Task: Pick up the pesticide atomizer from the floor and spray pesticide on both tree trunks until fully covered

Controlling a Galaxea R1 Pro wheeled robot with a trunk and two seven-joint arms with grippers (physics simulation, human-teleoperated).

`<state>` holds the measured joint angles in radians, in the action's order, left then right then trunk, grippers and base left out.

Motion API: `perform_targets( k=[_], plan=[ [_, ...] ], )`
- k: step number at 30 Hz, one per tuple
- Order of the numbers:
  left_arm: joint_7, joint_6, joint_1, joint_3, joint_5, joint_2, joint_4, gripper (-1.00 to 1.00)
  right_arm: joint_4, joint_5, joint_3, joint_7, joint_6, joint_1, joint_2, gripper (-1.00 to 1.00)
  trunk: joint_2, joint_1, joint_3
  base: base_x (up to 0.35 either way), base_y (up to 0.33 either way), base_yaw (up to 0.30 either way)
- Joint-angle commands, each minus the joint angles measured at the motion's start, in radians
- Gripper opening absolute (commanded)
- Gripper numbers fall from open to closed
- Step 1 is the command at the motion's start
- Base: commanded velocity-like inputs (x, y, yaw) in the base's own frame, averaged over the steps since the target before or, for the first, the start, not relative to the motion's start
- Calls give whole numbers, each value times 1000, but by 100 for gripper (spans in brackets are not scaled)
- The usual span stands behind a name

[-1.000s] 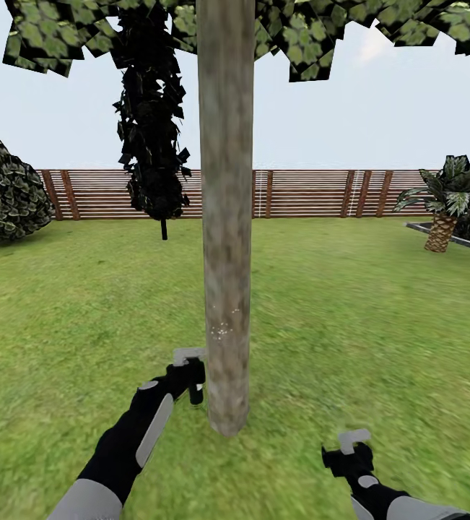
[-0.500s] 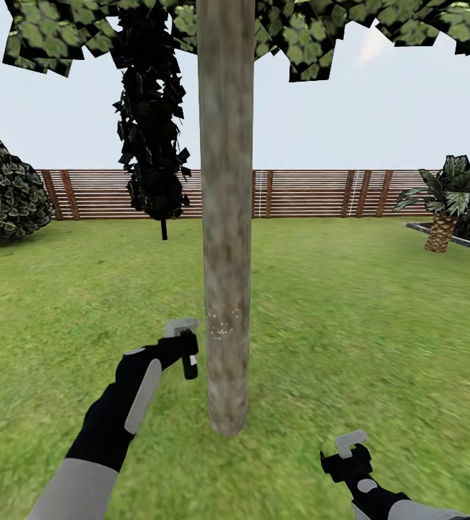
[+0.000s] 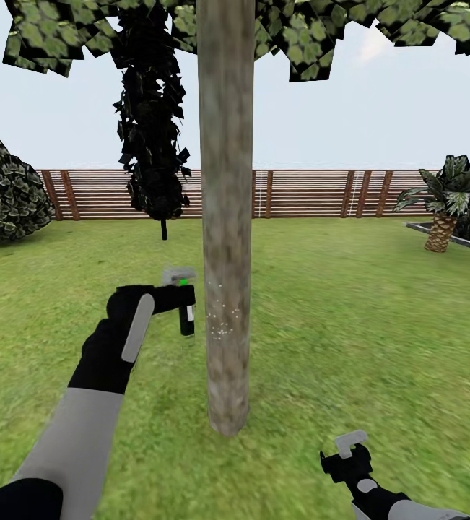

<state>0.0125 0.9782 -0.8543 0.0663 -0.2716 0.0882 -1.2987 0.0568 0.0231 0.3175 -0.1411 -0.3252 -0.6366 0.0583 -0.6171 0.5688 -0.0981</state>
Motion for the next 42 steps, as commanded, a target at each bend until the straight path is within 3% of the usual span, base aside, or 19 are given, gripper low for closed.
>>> perform_targets(
  k=[1,7,11,19,24,26,30,42],
  plan=[
    [0,3,-14,0,0,0,1,-100,0,0,0,0,0,0,0,100,0,0,0,0,0,0],
    [0,9,-120,0,-14,1,26,-100,0,0,0,0,1,0,0,100,0,0,0,0,0,0],
    [0,10,-215,0,-41,1,119,-100,0,0,0,0,1,0,0,100,0,0,0,0,0,0],
    [0,14,-360,0,-47,1,224,-100,0,0,0,0,2,0,0,100,0,0,0,0,0,0],
    [0,14,-428,0,-106,1,262,-100,0,0,0,0,2,0,0,100,0,0,0,0,0,0],
    [0,14,-485,0,-119,2,325,-100,0,0,0,0,2,0,0,100,0,0,0,0,0,0],
    [0,14,-605,0,-125,2,430,-100,0,0,0,0,12,0,0,100,0,0,0,0,0,0],
    [1,14,-818,0,-126,2,600,-100,0,-3,1,0,28,0,0,100,0,0,0,0,0,0]
  ],
)
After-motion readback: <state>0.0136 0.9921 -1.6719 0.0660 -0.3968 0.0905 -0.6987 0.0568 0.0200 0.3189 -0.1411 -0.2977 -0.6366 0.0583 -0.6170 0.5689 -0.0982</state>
